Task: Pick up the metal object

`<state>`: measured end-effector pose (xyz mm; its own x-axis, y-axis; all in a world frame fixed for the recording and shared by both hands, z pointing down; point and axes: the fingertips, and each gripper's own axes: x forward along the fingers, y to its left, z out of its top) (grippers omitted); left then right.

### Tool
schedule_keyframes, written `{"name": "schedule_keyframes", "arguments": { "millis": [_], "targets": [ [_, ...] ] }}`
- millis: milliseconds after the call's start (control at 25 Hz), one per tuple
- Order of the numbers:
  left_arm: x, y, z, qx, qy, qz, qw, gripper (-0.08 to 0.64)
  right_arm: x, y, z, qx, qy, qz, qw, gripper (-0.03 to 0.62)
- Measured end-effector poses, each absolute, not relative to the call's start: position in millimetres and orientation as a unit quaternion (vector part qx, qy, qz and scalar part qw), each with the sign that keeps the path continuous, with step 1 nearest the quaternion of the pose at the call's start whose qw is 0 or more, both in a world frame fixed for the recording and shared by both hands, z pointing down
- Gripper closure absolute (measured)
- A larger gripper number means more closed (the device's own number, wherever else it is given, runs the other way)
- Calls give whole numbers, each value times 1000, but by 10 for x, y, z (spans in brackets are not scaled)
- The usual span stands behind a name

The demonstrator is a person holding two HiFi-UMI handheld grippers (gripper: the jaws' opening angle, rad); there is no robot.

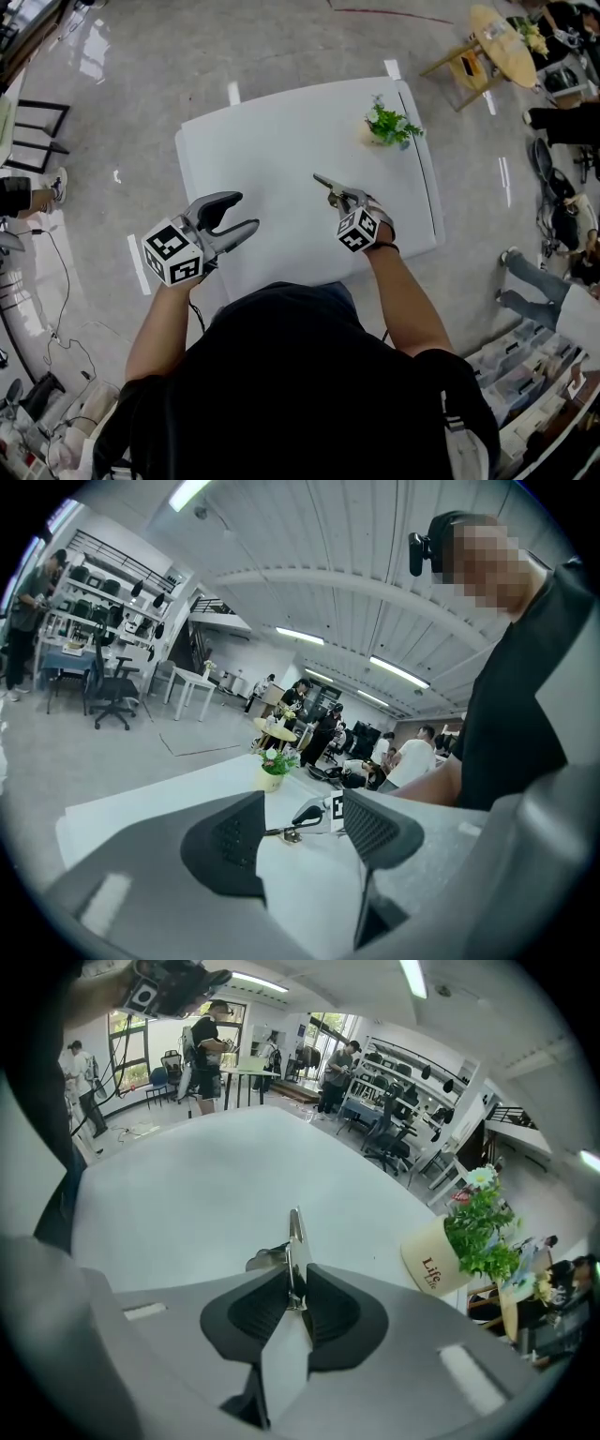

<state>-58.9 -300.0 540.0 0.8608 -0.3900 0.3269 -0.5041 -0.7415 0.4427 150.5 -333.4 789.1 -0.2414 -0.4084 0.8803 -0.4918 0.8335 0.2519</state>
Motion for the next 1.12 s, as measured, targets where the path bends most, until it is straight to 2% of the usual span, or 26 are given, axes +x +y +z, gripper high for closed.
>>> {"name": "schedule_keyframes", "arguments": {
  "millis": [640, 1120],
  "targets": [
    [-571, -2976, 5333, 930, -241, 109, 256, 302, 1539, -3387, 7841, 288, -780, 12, 555, 568],
    [-645, -2939, 5242, 934, -236, 109, 245, 302, 1574, -3312, 7778, 314, -771, 22, 554, 566]
  ]
}}
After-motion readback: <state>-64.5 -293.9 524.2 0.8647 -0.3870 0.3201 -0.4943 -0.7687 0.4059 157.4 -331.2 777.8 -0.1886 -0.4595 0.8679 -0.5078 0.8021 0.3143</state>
